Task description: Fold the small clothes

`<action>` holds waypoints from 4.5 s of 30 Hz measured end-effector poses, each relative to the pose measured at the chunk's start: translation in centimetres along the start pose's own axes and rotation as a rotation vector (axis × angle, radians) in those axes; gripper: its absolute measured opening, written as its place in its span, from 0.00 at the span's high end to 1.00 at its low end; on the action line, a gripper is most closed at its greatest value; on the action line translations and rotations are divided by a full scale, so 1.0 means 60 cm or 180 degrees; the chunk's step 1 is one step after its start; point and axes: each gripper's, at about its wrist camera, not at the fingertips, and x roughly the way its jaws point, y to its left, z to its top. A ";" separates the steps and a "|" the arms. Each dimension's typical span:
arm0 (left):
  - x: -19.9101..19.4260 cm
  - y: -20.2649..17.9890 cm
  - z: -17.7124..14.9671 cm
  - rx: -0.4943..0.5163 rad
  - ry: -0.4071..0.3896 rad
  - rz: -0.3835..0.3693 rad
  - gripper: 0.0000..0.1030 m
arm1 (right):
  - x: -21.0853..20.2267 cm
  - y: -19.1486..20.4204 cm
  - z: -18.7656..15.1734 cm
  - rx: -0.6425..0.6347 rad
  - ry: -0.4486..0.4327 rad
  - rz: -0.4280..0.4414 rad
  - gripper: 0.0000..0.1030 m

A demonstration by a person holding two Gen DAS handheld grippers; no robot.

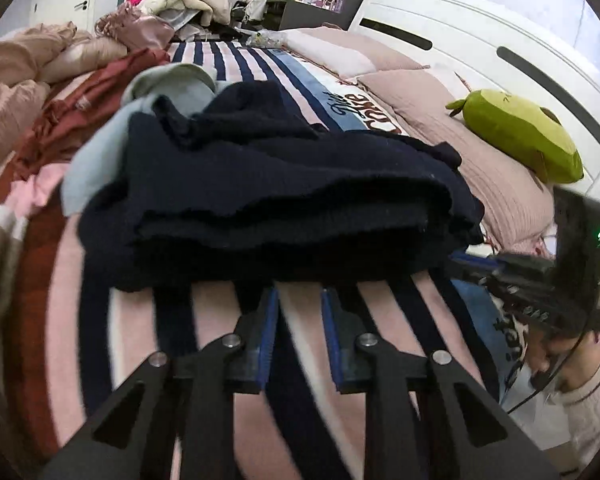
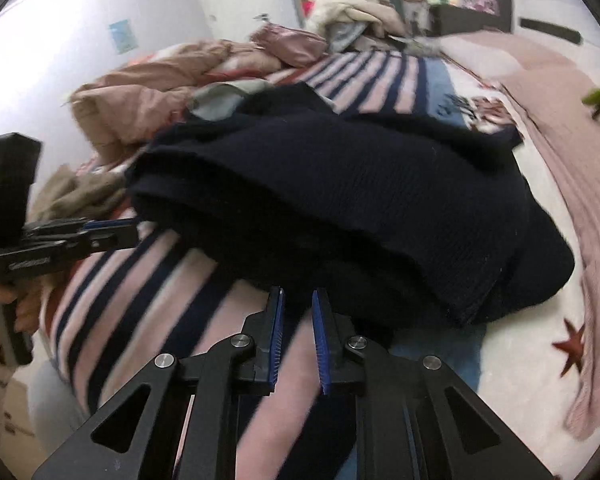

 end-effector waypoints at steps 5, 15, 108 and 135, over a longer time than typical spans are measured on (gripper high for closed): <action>0.016 0.008 0.042 -0.0127 -0.0176 0.0063 0.81 | -0.005 -0.022 0.020 0.0154 -0.0172 -0.0021 0.94; 0.069 0.009 0.193 0.0064 -0.0214 0.0227 0.81 | 0.016 -0.092 0.131 0.0254 -0.0360 -0.0332 0.95; -0.191 0.121 -0.154 -0.0861 -0.0299 0.0224 0.14 | -0.217 -0.126 -0.081 0.0270 -0.0090 -0.0163 0.31; 0.006 0.138 -0.016 -0.0532 0.0105 0.0496 0.88 | -0.021 -0.154 0.051 0.0151 0.0054 -0.0141 0.91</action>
